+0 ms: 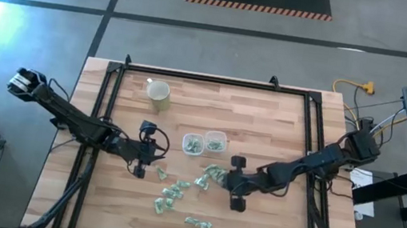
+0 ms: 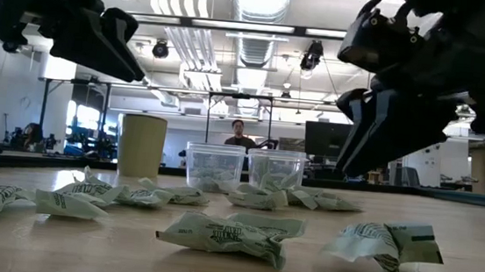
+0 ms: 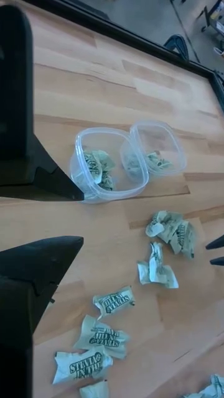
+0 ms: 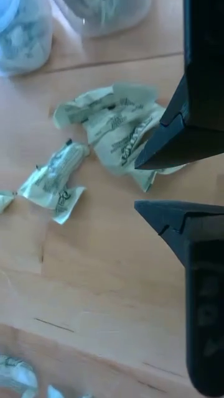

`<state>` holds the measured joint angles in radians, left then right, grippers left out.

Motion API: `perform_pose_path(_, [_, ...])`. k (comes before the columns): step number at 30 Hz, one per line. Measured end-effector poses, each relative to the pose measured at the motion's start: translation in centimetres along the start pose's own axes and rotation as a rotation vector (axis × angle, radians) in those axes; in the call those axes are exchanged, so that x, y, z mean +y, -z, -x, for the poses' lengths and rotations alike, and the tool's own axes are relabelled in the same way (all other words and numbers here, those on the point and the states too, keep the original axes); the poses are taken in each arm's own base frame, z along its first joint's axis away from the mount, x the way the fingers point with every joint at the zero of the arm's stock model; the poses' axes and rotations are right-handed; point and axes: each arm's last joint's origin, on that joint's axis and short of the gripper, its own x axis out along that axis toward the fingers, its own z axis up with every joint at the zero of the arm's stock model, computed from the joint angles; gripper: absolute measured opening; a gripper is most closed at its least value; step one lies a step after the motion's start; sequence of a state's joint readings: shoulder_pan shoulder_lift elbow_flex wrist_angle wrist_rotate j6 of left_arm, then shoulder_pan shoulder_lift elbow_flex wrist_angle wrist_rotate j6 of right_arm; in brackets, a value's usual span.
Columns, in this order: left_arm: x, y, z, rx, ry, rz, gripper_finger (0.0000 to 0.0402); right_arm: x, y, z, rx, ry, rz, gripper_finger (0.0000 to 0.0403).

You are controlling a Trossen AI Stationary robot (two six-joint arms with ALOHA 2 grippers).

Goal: Pick and place items into bin
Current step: Put the stevia packet into the right transparent bin

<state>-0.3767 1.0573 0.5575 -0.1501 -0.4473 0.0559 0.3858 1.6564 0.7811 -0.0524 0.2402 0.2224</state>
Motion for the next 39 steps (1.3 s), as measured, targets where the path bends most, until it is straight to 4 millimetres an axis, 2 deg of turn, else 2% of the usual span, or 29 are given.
perform_pose_path(5, [0.0,0.0,0.0,-0.001,0.000,0.000,0.0084,0.0,0.5,-1.5,0.030,0.014,0.059,0.0082])
perform_pose_path(14, [0.0,0.0,0.0,-0.001,0.001,-0.002,0.0084,-0.2,0.1,-1.2,0.008,0.038,0.058,0.0082])
perform_pose_path(33, [-0.1,0.0,0.0,-0.001,0.002,-0.002,0.0084,-0.5,1.0,-2.7,0.057,0.073,-0.014,0.0082])
perform_pose_path(39, [-0.1,0.0,0.0,-0.001,0.002,-0.002,0.0084,-0.6,1.1,-2.7,0.069,0.032,-0.023,0.0081])
